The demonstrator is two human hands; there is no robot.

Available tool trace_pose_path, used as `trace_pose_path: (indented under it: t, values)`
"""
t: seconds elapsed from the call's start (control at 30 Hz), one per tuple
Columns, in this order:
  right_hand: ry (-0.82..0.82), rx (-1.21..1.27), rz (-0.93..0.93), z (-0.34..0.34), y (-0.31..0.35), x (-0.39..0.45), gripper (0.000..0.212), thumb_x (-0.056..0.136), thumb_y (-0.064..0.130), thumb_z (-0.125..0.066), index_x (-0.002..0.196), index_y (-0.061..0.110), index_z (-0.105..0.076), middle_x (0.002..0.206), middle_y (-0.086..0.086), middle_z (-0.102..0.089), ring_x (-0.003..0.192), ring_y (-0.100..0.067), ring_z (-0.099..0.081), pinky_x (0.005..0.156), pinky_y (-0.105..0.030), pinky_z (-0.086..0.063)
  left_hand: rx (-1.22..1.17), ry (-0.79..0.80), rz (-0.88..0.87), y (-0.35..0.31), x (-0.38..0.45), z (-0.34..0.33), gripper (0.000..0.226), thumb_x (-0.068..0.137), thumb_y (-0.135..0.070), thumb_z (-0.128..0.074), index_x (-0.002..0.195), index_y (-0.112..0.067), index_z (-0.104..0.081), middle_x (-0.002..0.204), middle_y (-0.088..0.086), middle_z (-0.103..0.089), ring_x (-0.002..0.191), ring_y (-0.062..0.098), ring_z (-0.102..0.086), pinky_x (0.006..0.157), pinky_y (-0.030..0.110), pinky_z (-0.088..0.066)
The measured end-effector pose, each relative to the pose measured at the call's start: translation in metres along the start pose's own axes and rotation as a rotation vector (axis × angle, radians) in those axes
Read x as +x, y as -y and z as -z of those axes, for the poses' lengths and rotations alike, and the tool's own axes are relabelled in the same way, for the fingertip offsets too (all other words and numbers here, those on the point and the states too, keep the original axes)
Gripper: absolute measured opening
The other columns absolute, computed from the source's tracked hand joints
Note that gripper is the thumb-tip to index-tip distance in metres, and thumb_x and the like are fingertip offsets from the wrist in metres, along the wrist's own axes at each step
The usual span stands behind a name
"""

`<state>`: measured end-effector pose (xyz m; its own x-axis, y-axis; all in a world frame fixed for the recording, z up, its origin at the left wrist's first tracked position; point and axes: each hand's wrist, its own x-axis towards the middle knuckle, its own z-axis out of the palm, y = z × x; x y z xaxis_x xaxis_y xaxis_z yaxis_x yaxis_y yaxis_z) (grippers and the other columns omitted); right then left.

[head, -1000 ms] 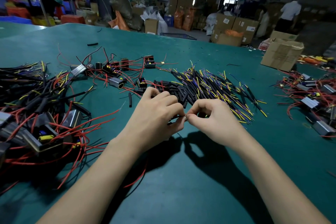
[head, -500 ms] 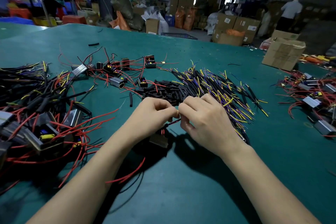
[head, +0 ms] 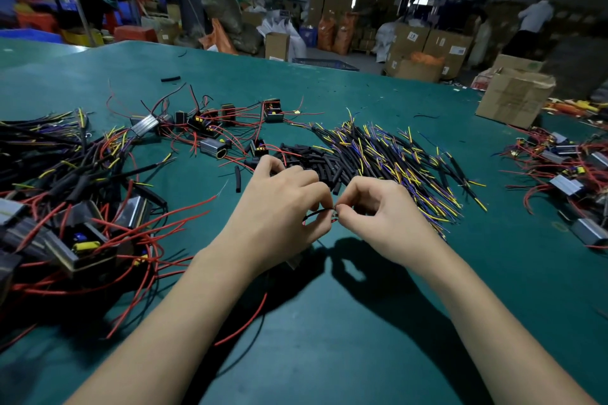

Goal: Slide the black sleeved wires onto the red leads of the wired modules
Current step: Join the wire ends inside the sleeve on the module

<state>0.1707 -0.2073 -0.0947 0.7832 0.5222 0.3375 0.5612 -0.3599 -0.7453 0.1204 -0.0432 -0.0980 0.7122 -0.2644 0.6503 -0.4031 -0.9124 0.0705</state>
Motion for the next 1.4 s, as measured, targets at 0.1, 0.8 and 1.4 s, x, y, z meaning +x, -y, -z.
trace_pose_path:
  t: [0.1, 0.8, 1.4]
  values:
    - [-0.018, -0.122, 0.043, -0.002, 0.000, -0.002, 0.017, 0.080, 0.012, -0.065, 0.067, 0.021, -0.058, 0.064, 0.005, -0.060, 0.057, -0.018, -0.051, 0.059, -0.035, -0.044, -0.069, 0.082, 0.047, -0.001, -0.002, 0.001, 0.018, 0.082, -0.031, -0.055, 0.074, -0.019, -0.066, 0.070, -0.007, -0.059, 0.068, 0.017, -0.057, 0.072, 0.036, -0.040]
    - [-0.269, -0.409, 0.304, -0.018, 0.006, -0.002, 0.009, 0.087, 0.026, -0.060, 0.086, 0.027, -0.069, 0.085, 0.018, -0.066, 0.083, -0.009, -0.055, 0.080, -0.035, -0.024, -0.808, 0.133, 0.631, 0.012, 0.000, 0.010, 0.014, 0.085, -0.012, -0.064, 0.072, -0.016, -0.067, 0.059, -0.008, -0.060, 0.052, 0.000, -0.049, 0.053, 0.013, -0.038]
    - [-0.115, -0.574, 0.386, -0.012, 0.000, -0.002, 0.006, 0.090, 0.007, -0.057, 0.085, 0.006, -0.060, 0.084, -0.002, -0.060, 0.066, -0.025, -0.051, 0.072, -0.040, -0.042, -0.577, 0.062, 0.492, 0.003, 0.001, 0.001, 0.014, 0.082, -0.019, -0.063, 0.068, -0.020, -0.064, 0.063, -0.002, -0.063, 0.064, 0.017, -0.057, 0.069, 0.029, -0.047]
